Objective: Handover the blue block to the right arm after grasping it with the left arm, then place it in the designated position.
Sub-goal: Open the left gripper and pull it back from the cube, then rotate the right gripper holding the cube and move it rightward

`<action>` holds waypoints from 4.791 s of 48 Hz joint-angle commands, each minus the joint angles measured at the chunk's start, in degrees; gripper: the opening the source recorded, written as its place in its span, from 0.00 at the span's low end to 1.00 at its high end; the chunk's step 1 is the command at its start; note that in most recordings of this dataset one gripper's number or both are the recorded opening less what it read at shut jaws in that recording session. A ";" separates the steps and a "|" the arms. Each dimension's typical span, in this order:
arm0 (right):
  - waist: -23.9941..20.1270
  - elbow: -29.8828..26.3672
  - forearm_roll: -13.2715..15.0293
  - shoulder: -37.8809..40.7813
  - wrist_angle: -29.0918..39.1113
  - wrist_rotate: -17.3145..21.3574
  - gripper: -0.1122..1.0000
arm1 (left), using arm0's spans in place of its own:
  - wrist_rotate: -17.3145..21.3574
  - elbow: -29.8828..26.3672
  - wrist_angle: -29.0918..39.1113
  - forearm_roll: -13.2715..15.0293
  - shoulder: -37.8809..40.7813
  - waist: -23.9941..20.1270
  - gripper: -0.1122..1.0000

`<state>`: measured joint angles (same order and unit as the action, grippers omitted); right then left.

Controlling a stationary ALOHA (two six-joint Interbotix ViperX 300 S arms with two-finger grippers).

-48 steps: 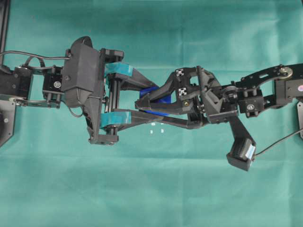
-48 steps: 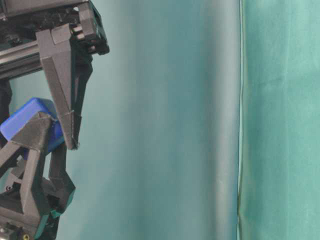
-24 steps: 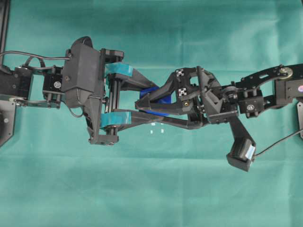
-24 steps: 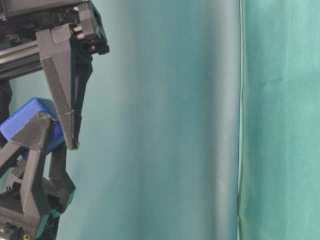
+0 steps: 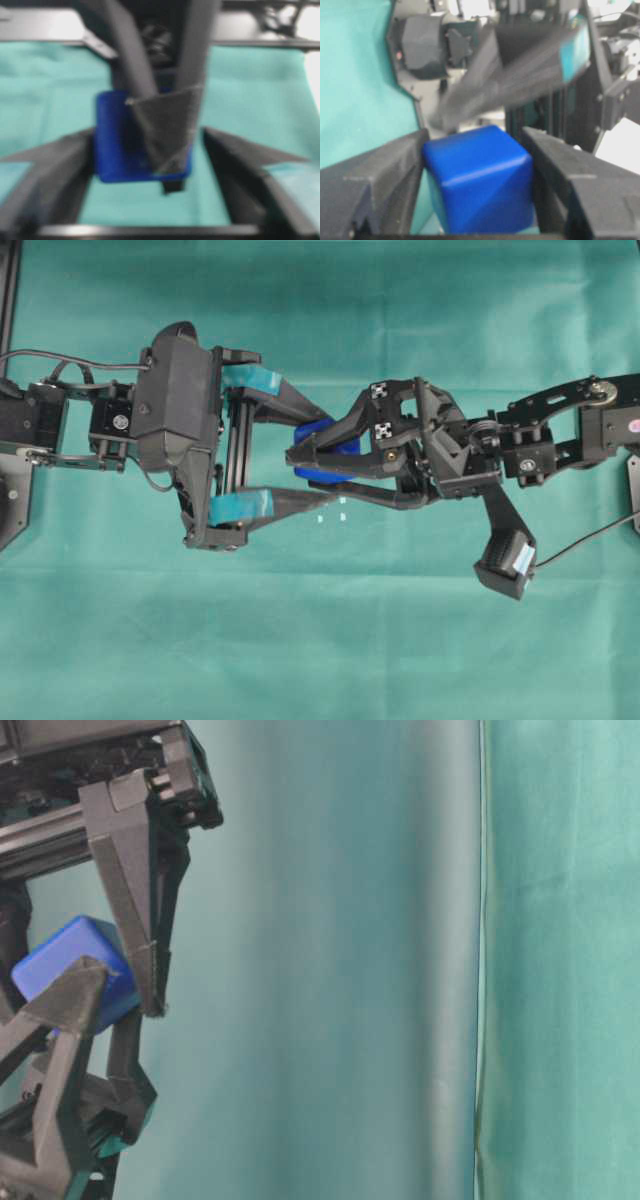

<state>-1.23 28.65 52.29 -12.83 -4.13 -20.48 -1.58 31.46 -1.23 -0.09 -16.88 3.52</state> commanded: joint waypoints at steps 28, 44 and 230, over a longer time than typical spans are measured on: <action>-0.35 -0.79 -0.26 -1.41 0.09 0.26 0.66 | 0.00 -0.35 1.85 -0.09 -3.78 0.26 1.00; -0.35 1.05 -0.35 -3.34 0.09 0.88 0.66 | -0.09 3.25 2.64 -0.09 -7.65 0.35 1.00; -3.78 0.97 -18.54 -4.22 28.30 63.90 0.66 | 0.18 6.77 2.55 -0.09 -11.87 0.35 1.00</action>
<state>-4.83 31.03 34.89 -16.70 22.41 43.33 -1.41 39.29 1.67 -0.18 -28.48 3.69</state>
